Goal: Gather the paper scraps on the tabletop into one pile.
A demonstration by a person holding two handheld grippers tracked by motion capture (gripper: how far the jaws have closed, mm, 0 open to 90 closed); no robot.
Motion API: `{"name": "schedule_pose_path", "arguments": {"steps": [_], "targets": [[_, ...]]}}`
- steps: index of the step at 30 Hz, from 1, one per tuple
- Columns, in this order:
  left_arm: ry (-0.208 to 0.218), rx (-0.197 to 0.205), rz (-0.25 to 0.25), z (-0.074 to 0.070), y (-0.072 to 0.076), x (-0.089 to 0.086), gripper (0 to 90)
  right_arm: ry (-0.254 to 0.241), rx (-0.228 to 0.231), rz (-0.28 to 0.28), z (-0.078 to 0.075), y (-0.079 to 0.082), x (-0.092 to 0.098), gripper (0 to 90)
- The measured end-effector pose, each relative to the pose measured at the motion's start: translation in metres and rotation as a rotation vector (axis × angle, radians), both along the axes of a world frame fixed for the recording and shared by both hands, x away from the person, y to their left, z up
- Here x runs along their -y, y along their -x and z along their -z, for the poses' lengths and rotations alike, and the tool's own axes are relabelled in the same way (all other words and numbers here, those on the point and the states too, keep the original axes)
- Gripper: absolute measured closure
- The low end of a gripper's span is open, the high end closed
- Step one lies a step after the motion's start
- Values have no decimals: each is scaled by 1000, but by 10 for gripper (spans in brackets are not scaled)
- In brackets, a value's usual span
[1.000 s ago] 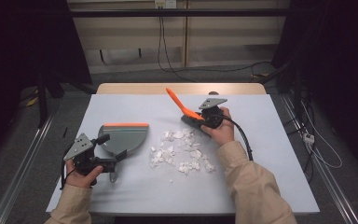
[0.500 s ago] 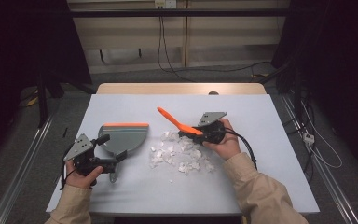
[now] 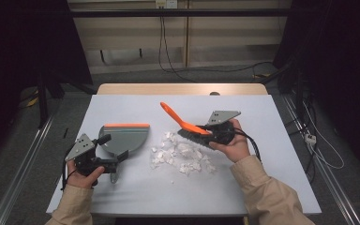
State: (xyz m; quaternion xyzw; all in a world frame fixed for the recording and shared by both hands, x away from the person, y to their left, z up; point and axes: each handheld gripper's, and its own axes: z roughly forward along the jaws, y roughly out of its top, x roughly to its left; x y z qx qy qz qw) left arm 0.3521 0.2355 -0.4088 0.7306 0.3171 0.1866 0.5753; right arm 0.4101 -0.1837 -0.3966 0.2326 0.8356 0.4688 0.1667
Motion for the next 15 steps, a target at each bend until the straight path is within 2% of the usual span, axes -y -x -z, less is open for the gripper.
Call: {"name": "schedule_pose_path", "arguments": {"steps": [4,8,12,15], "targets": [[-2,-1,3,0,0,1,41,-9,3,24,1,-14,-1,712],[-7,-3,2,1,-1,1,41,-20,-9,37,9,-31,-7,711],[-9,-4,-3,1,-1,0,41,-12,-12,20,17,-49,-18,712],[-7,-7,-7,1,-1,-1,41,17,10,11,19,-60,-27,712]]}}
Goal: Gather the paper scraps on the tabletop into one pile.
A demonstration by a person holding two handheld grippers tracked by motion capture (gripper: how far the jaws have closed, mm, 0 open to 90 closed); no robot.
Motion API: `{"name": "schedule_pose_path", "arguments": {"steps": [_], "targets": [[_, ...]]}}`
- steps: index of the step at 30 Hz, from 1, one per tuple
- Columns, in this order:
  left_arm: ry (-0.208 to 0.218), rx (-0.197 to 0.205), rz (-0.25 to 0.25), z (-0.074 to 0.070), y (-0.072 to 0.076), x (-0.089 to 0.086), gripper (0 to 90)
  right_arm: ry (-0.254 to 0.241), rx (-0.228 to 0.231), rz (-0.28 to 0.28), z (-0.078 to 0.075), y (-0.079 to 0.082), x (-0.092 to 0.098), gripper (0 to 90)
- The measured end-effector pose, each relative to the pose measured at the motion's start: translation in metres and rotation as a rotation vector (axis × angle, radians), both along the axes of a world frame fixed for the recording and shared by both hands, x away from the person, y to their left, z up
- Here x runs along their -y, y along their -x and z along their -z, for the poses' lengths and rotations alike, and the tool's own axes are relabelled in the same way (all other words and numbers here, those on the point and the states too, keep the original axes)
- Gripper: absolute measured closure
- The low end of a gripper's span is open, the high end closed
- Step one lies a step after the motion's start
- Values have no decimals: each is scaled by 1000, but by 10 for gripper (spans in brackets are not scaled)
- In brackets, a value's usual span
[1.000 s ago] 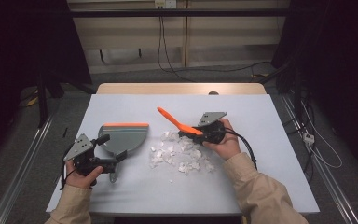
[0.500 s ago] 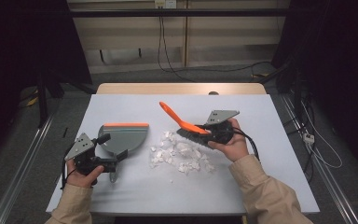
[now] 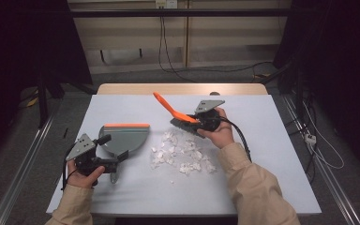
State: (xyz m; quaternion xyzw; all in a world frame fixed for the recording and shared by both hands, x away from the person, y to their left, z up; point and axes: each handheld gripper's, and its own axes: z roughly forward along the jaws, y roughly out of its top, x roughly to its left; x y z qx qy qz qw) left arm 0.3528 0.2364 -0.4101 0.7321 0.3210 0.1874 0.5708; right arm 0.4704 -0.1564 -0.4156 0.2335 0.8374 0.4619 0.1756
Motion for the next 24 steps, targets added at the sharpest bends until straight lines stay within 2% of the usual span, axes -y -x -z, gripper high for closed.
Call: {"name": "schedule_pose_path", "arguments": {"steps": [5,8,12,17,20,24], "targets": [[0,-5,-11,1,0,-3,41,32,-3,-34,10,-17,-11,711],[1,-7,-18,1,0,-4,41,51,-5,-88,17,-15,-19,712],[-4,-4,-14,2,1,-4,41,97,-9,-153,13,-4,-24,712],[-5,-1,-14,1,1,-5,43,94,-43,-220,9,18,-20,711],[2,-2,-16,1,2,-6,43,77,-51,-239,5,32,-17,712],[3,-1,-12,1,1,-5,44,43,-43,-226,-3,43,-10,712]]}}
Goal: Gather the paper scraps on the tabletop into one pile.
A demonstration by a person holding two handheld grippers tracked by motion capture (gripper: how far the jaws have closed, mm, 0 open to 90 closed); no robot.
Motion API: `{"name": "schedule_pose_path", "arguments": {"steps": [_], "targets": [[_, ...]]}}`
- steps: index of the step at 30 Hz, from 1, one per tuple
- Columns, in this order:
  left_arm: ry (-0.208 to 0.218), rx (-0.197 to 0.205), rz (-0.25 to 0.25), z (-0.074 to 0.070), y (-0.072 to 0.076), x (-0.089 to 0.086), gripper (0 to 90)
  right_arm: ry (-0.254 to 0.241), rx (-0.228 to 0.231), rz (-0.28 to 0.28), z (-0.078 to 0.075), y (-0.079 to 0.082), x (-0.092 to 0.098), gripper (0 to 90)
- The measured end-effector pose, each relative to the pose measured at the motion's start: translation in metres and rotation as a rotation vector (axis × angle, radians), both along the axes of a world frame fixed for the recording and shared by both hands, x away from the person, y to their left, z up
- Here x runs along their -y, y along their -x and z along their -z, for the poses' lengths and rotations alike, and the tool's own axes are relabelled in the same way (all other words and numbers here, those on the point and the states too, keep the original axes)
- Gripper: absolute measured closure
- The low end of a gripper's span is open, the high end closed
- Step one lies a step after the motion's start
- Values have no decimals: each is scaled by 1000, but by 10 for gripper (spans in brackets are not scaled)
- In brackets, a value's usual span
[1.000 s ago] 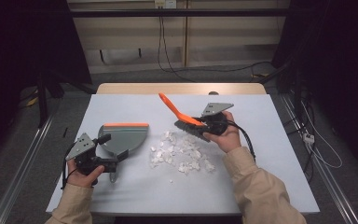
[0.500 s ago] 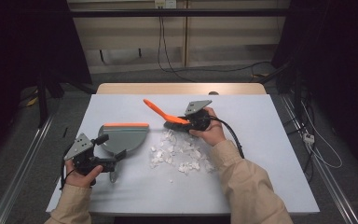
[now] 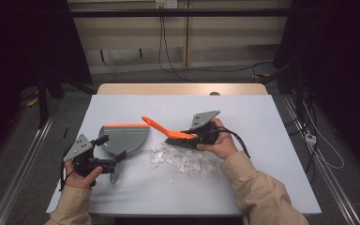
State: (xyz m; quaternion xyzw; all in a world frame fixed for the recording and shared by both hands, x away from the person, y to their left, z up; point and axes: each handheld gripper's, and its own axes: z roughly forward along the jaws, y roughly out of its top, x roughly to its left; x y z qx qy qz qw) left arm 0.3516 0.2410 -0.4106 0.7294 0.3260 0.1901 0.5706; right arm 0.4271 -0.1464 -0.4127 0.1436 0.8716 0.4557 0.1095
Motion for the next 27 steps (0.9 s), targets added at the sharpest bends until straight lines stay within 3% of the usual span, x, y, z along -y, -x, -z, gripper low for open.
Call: {"name": "schedule_pose_path", "arguments": {"steps": [4,8,12,16,21,27], "targets": [[2,5,1,-1,0,0,45,-32,7,26,-11,6,8,712],[0,6,1,-1,-1,0,45,-96,10,48,-21,7,16,712],[-2,4,5,0,-1,1,45,-102,11,86,-23,3,19,711],[-2,0,7,0,-1,2,45,-81,11,142,-15,-7,25,711],[0,-2,8,0,-1,2,45,-44,-25,193,7,-17,27,711],[0,-2,8,1,-1,1,45,-40,-40,175,18,-12,17,712]]}}
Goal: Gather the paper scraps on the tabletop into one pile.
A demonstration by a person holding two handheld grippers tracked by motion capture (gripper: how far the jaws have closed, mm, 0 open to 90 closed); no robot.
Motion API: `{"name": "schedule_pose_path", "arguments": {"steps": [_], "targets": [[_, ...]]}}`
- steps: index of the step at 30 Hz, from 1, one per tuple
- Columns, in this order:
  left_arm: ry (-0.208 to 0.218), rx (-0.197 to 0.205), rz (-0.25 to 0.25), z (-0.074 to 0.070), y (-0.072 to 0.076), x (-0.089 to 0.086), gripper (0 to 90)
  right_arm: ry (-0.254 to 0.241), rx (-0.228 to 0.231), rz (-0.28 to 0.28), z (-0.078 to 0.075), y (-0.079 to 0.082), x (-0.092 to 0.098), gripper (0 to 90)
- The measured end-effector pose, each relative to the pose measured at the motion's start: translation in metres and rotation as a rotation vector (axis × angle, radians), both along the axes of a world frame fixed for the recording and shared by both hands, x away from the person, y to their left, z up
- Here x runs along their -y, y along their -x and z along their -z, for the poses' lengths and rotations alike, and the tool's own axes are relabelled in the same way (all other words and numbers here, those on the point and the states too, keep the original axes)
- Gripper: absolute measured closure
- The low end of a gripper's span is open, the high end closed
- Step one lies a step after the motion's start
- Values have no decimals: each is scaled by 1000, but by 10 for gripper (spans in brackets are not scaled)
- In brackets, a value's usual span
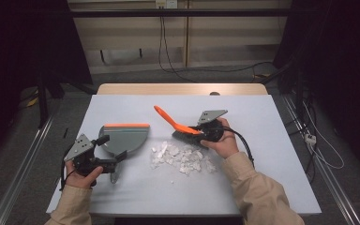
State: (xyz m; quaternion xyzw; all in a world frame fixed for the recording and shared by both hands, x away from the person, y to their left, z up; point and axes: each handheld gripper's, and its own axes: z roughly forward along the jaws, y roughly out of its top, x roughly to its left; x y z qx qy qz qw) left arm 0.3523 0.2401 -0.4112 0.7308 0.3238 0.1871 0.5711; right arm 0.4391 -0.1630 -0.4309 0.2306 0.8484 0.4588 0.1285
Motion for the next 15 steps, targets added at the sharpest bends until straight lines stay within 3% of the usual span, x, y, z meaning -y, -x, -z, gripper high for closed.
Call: {"name": "schedule_pose_path", "arguments": {"steps": [5,7,11,15], "targets": [[-5,0,4,0,0,0,45,5,1,-65,-3,11,-12,711],[1,0,2,0,0,0,45,-18,0,-74,-6,14,-13,712],[1,0,3,0,0,0,45,-40,53,-34,-20,19,-11,712],[-2,2,4,0,-1,0,45,-84,56,6,-29,20,-3,712]]}}
